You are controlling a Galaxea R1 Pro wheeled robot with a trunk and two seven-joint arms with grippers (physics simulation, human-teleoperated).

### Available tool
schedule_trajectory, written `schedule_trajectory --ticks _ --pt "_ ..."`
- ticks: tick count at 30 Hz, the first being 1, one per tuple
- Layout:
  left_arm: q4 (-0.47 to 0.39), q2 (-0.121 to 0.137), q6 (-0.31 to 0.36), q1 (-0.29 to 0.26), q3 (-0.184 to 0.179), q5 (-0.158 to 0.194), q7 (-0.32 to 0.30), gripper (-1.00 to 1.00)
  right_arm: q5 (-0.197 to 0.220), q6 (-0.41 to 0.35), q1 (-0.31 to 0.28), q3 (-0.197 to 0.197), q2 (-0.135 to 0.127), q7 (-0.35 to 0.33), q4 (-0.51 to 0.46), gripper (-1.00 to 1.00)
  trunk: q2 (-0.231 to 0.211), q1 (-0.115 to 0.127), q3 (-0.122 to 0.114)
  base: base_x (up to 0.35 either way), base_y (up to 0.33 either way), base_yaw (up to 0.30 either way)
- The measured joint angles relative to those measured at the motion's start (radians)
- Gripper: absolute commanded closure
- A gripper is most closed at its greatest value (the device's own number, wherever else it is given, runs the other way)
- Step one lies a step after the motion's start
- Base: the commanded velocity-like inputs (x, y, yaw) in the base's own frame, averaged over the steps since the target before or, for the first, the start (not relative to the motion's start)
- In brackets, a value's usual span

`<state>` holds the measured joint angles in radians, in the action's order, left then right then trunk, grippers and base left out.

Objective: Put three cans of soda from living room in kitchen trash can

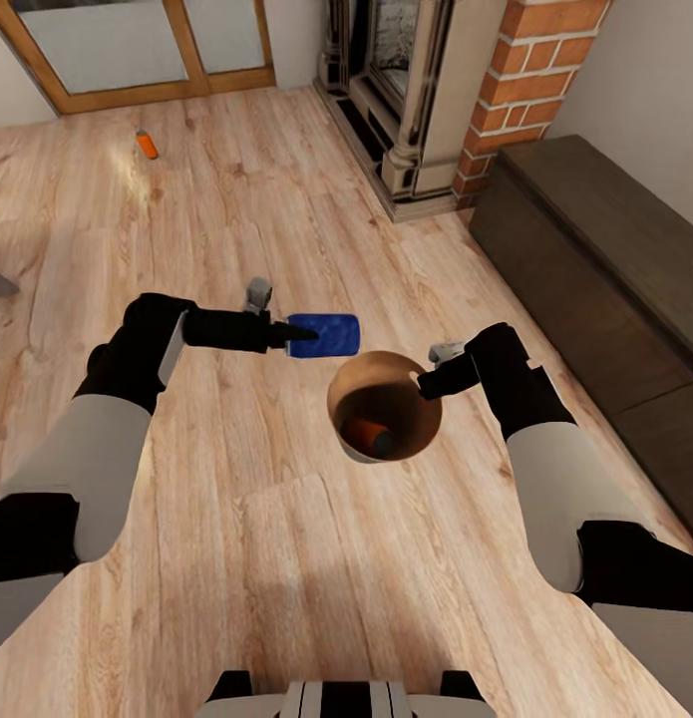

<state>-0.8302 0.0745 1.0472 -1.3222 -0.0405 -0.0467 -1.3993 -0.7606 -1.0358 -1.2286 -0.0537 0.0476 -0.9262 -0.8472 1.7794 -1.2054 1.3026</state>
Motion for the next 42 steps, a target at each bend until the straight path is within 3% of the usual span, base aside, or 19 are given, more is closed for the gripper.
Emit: schedule_trajectory --ticks 2,4,11,13,16,22,25,28,31,33,36,38,41,42 --pt "-0.001 -0.008 0.000 0.000 -0.023 0.000 0.007 1.00 -0.001 0.000 0.000 -0.002 0.005 0.000 0.000 1.00 -0.014 0.008 -0.006 0.000 0.000 0.000" --pt "-0.005 -0.008 0.000 0.000 -0.076 -0.001 0.009 1.00 0.003 -0.001 0.000 -0.018 0.008 0.000 0.000 1.00 -0.021 0.012 -0.009 0.000 0.000 0.000" --pt "-0.015 -0.011 0.000 0.001 -0.144 0.001 0.011 1.00 0.000 0.000 0.001 -0.028 0.013 0.000 0.002 1.00 -0.021 0.012 -0.009 0.000 0.000 0.000" --pt "-0.018 -0.012 0.000 0.001 -0.206 0.003 0.011 1.00 -0.001 0.000 0.002 -0.028 0.016 0.000 0.002 1.00 -0.021 0.012 -0.009 0.000 0.000 0.000" --pt "-0.026 -0.013 0.000 0.000 -0.265 0.003 0.018 1.00 -0.005 0.002 0.002 -0.028 0.024 0.001 0.002 1.00 -0.021 0.012 -0.009 0.000 0.000 0.000" --pt "-0.034 -0.048 0.000 0.000 -0.315 0.003 0.129 1.00 -0.003 0.000 0.002 -0.027 0.041 0.004 0.002 1.00 -0.021 0.012 -0.009 0.000 0.000 0.000" --pt "-0.035 -0.085 0.000 0.000 -0.415 0.003 0.224 1.00 -0.024 0.008 0.002 -0.020 0.070 0.011 0.001 1.00 -0.021 0.011 -0.009 0.000 0.000 0.000" --pt "-0.033 -0.106 0.000 0.000 -0.482 0.000 0.280 1.00 0.007 -0.009 0.002 -0.019 0.087 0.010 0.000 1.00 -0.021 0.012 -0.009 0.000 0.000 0.000" --pt "-0.030 -0.110 0.000 0.000 -0.501 -0.002 0.315 1.00 -0.027 0.006 0.002 -0.018 0.090 0.014 0.000 1.00 -0.021 0.012 -0.009 0.000 0.000 0.000" --pt "-0.028 -0.110 0.000 0.000 -0.523 -0.003 0.344 1.00 -0.027 0.006 0.002 -0.018 0.092 0.014 0.000 1.00 -0.021 0.012 -0.009 0.000 0.000 0.000" --pt "-0.027 -0.109 0.000 0.000 -0.590 -0.002 0.360 1.00 -0.007 -0.004 0.002 -0.018 0.094 0.012 0.000 1.00 -0.021 0.012 -0.009 0.000 0.000 0.000" --pt "-0.028 -0.109 0.000 0.000 -0.645 -0.002 0.369 1.00 -0.017 0.001 0.002 -0.018 0.094 0.013 -0.001 1.00 -0.021 0.012 -0.009 0.000 0.000 0.000" --pt "-0.028 -0.109 0.000 0.000 -0.673 -0.002 0.375 1.00 -0.024 0.005 0.002 -0.017 0.096 0.014 -0.001 1.00 -0.021 0.012 -0.009 0.000 0.000 0.000" --pt "-0.027 -0.110 -0.001 0.000 -0.677 -0.016 0.381 1.00 -0.019 0.002 0.002 -0.017 0.096 0.013 -0.001 1.00 -0.021 0.012 -0.009 0.000 0.000 0.000"
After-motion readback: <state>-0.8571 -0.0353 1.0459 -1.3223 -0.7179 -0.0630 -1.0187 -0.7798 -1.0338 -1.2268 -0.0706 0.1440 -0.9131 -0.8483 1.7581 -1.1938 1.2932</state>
